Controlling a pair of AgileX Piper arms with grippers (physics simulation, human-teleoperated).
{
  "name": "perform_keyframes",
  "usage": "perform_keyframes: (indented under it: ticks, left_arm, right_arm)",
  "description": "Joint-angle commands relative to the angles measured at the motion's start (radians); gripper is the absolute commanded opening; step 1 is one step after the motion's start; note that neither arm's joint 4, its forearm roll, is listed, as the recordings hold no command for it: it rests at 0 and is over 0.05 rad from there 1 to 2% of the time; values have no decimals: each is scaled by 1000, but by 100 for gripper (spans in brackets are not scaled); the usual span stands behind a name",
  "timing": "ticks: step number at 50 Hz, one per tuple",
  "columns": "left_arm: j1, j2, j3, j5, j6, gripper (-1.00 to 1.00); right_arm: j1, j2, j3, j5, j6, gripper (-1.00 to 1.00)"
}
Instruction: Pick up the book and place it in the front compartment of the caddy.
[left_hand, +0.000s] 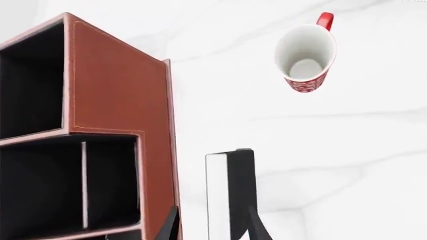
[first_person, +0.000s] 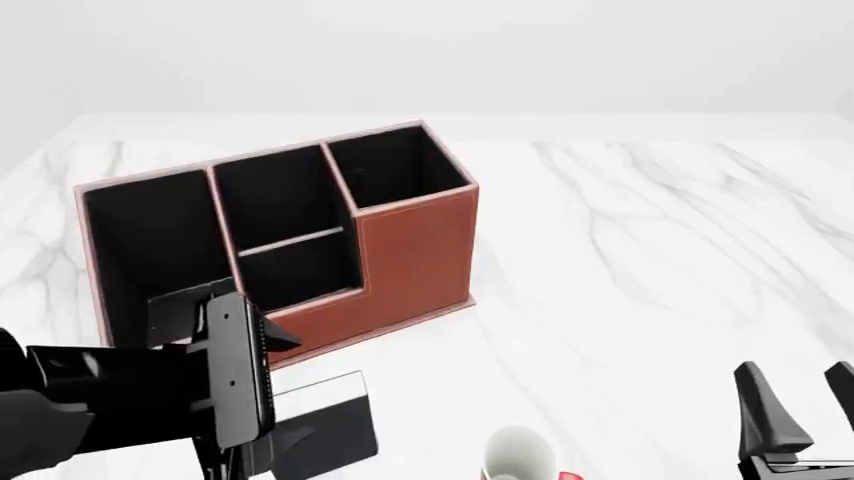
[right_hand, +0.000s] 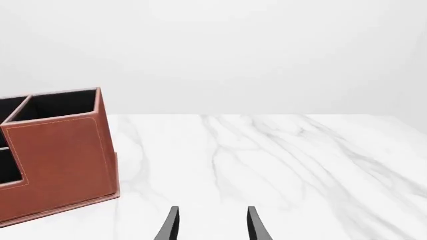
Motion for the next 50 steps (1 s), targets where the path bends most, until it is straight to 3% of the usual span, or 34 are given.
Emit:
perform_keyframes:
  ticks: [1,50]
  left_arm:
    - [41,31,39,-58,-37,100]
    - [26,157,165,-272,-119,100]
  right_arm:
    - [0,0,1,-2,0,100]
    - [0,0,1,-1,-1,100]
